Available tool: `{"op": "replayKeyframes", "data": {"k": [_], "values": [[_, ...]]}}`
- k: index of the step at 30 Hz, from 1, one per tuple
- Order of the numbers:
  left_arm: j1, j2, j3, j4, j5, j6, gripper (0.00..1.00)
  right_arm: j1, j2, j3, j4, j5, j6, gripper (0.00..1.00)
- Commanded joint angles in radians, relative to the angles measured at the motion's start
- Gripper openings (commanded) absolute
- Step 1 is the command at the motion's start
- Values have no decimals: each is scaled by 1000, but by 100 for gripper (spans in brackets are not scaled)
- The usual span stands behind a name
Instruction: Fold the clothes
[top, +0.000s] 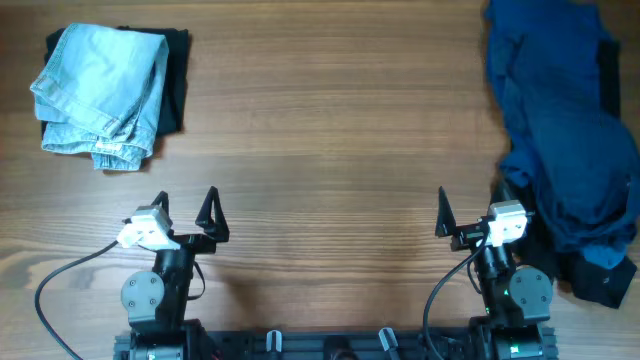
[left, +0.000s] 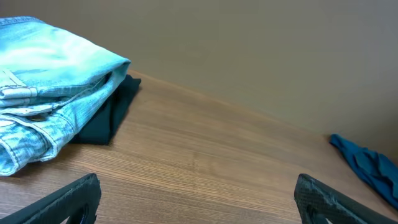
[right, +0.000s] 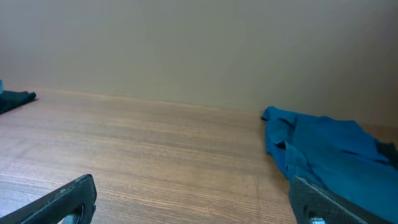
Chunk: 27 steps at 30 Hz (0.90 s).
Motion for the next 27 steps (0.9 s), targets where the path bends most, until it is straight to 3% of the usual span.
{"op": "replayKeyframes", "data": {"k": [1, 20, 27], "values": [[-6, 2, -4, -6, -10, 19, 100, -6, -13, -1, 2, 2, -8, 100], [-6, 2, -4, -6, -10, 19, 100, -6, -13, -1, 2, 5, -13, 100], [-6, 2, -4, -3, -9, 16, 100, -6, -13, -1, 4, 18, -170, 100]]}}
